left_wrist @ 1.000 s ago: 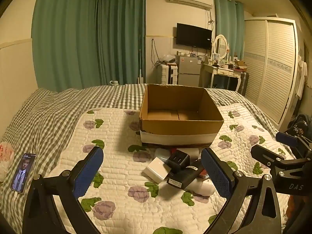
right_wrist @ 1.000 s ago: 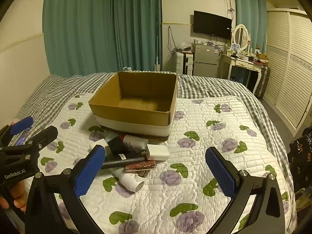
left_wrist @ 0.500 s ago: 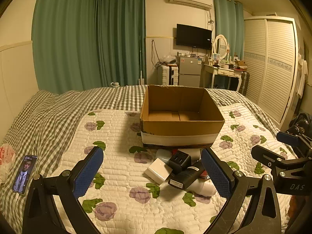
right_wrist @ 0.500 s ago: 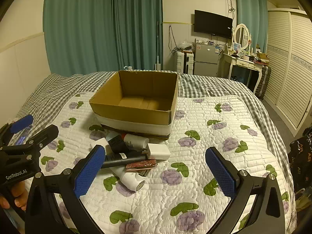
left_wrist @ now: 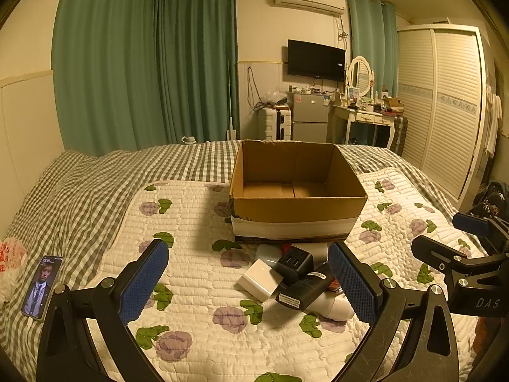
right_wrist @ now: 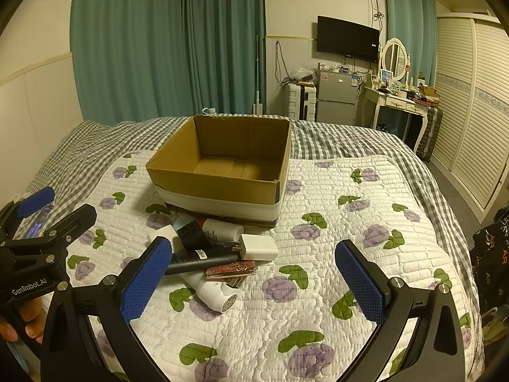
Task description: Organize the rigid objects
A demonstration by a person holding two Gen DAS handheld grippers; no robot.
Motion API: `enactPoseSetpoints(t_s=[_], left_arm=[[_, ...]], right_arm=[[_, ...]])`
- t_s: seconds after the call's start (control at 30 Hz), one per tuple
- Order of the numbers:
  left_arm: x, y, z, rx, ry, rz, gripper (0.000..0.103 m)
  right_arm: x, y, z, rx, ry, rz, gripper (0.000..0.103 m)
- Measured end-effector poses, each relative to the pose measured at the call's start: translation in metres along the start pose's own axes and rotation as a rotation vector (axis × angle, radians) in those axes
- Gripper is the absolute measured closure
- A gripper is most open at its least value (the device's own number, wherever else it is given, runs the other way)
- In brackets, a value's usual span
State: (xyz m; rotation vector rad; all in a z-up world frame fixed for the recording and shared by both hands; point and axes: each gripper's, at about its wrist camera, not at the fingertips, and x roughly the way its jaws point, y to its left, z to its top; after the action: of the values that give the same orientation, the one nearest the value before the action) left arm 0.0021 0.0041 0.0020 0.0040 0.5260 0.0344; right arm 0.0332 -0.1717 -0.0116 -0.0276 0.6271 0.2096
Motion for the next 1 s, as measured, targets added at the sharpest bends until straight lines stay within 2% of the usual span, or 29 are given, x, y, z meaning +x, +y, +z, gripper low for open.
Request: enactPoseSetpoints(t_s=[1.0], left_arm=[[-0.0005,-0.0032,-0.0017,0.004,-0.002,0.003,0.001]], right_arm=[[-0.0012,0.0001,-0.0003,-0.002,0.007,0.009,0.000]])
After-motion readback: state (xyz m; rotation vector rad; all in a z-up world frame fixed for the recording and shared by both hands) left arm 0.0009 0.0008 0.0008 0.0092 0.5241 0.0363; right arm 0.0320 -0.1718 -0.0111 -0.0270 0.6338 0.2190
